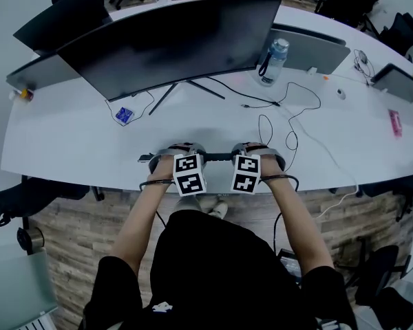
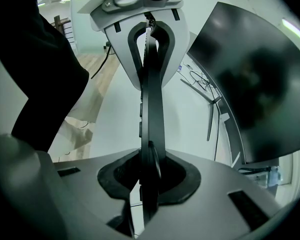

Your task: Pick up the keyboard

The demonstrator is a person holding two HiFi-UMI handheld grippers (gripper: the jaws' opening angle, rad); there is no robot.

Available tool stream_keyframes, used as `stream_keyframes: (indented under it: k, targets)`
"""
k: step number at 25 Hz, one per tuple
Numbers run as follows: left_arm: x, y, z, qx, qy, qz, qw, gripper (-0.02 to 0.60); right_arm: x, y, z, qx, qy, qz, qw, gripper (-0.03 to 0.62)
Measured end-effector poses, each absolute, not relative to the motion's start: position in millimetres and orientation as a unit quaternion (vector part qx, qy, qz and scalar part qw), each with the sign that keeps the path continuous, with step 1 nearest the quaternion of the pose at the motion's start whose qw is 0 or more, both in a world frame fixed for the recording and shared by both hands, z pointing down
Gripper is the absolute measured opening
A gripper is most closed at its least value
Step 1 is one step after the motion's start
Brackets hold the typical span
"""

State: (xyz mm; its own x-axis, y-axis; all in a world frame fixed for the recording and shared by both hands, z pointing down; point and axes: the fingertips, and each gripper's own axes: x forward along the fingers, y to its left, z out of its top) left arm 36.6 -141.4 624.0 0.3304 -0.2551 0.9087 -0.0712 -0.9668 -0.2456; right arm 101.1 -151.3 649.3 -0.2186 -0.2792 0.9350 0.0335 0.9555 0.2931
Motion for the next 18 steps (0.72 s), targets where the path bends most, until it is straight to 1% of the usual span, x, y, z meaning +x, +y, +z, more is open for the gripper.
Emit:
stream_keyframes:
  k: [18]
  targets:
    - [37, -149, 614, -0.811, 0.116, -0.568, 0.079, 0.092, 102, -159, 634, 0.07, -0.773, -0.142, 0.614, 0.078]
